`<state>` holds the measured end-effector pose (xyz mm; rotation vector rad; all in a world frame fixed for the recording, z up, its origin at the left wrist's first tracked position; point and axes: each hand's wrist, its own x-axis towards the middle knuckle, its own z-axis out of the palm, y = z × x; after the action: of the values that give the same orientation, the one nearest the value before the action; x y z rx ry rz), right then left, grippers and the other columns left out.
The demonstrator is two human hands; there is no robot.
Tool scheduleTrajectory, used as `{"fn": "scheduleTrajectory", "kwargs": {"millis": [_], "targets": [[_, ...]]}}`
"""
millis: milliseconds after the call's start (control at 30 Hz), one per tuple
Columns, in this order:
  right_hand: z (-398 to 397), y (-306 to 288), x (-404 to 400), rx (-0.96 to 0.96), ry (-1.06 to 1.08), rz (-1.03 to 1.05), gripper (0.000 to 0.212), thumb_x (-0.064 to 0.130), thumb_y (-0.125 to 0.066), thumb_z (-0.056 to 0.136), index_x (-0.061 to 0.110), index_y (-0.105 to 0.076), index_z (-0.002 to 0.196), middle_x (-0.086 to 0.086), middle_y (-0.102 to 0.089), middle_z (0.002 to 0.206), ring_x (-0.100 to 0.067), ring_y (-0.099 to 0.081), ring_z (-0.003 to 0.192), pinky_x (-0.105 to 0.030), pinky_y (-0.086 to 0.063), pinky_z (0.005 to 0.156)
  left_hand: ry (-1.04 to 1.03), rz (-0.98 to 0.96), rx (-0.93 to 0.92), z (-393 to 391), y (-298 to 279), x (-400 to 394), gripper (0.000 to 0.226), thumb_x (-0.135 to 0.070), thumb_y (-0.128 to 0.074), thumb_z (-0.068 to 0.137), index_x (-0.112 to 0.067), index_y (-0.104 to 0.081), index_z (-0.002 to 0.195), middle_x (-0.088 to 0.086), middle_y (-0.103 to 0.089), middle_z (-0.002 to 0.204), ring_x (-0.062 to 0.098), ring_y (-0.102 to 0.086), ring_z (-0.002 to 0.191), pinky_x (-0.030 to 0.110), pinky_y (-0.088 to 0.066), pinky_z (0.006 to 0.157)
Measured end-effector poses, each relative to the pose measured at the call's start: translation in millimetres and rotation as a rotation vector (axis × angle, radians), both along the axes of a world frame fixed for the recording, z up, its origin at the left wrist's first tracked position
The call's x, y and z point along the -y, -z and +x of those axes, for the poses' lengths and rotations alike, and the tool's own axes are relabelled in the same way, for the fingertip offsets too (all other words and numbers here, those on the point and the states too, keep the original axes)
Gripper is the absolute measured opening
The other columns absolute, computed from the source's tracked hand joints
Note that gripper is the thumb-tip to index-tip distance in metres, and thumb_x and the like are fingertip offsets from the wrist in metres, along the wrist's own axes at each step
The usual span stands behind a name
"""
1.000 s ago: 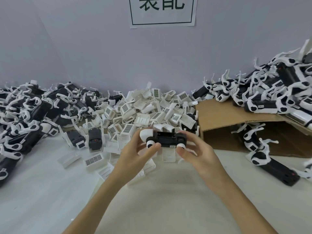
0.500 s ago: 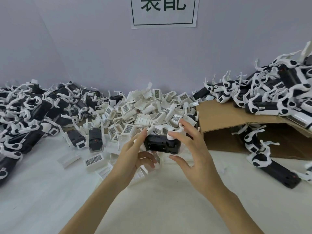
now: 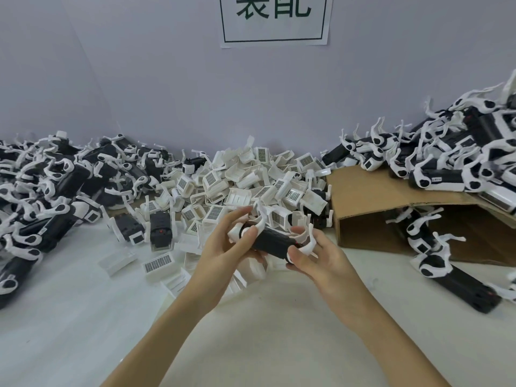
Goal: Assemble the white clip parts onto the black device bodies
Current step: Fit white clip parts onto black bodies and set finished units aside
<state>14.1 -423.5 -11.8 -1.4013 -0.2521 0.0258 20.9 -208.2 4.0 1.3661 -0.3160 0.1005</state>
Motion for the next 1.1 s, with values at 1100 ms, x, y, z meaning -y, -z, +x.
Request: {"fn": "scheduleTrajectory", "kwargs": {"millis": [1100], "targets": [[-5, -7, -3, -0.394, 0.014, 0.388, 0.046, 0.025, -0.055, 0.085, 0.003, -0.076, 0.119, -0.026, -0.072, 0.121, -0.037, -0.07, 0.103, -0.043, -0.053, 0.082, 0.251, 0.242, 0.054, -19, -2, 20, 0.05, -0.052, -0.048, 0.11, -0.03, -0.051, 0.155, -0.003, -0.054, 0.156, 0.02, -0.046, 0.148, 0.053, -0.03, 0.123]]}}
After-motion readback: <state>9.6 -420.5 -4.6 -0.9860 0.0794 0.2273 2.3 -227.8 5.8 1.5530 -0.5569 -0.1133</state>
